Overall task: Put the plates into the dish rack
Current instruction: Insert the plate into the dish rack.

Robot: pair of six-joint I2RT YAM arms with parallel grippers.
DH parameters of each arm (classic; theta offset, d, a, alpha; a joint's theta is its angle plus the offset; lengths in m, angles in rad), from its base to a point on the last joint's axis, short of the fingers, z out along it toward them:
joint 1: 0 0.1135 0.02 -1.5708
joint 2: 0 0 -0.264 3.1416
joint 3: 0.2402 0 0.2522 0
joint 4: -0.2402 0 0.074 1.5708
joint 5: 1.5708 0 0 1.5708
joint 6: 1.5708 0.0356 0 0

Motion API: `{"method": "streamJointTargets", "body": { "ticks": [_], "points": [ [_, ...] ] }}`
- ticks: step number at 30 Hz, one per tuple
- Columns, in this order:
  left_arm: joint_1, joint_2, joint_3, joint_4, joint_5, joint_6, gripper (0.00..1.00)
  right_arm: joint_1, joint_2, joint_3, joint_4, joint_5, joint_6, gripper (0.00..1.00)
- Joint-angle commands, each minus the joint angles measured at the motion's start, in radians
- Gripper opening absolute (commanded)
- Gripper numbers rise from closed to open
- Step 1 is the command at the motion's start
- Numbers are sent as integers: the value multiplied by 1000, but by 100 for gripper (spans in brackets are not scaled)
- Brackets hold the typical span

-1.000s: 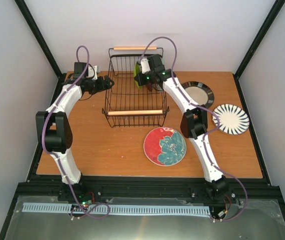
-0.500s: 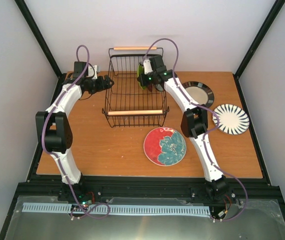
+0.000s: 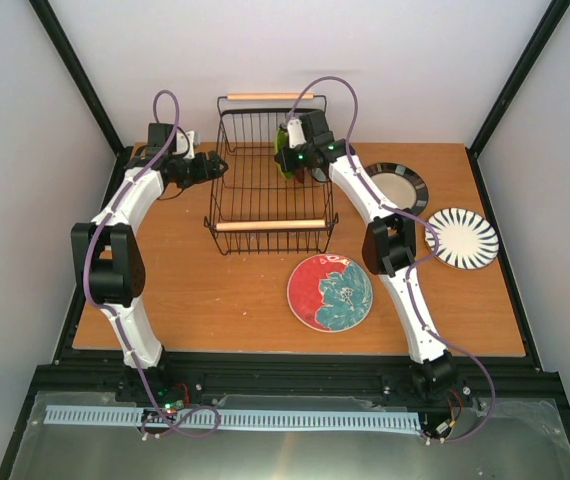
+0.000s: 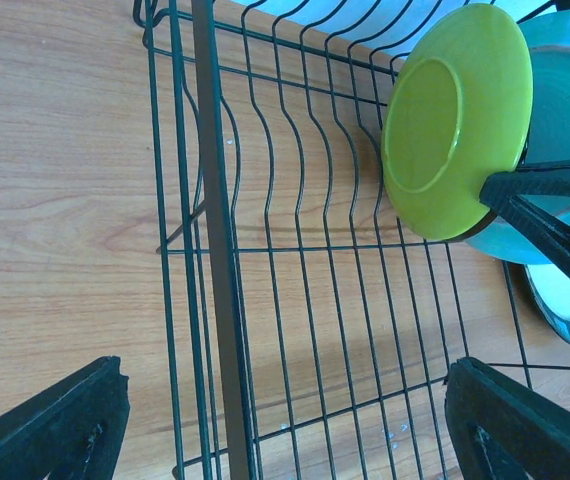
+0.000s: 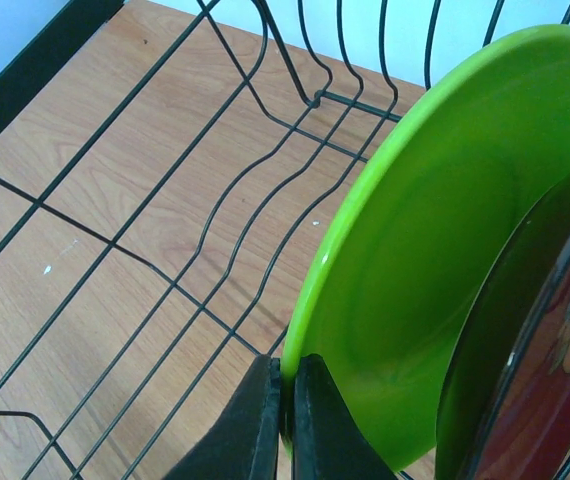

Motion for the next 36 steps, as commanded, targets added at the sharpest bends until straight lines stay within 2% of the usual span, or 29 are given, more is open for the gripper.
{"method": "streamJointTargets", "body": {
  "ticks": [1,3,9,17,28,36],
  "points": [
    [6,12,45,-9,-10,26,88,-6,20,2,4,-4,3,4],
    [7,12,45,-10,-9,27,88,-11,22,-1,2,-2,4,6],
    [11,14,50,-13,-12,28,88,-14,27,-5,0,0,5,20],
    [13,18,44,-11,-11,27,88,-16,27,-6,-4,-3,0,23],
    [13,16,41,-8,-4,22,88,-15,-28,-32,-32,4,-28,33],
    [13,6,36,-13,-1,21,88,-16,-90,-64,-58,39,-47,34]
  ]
}}
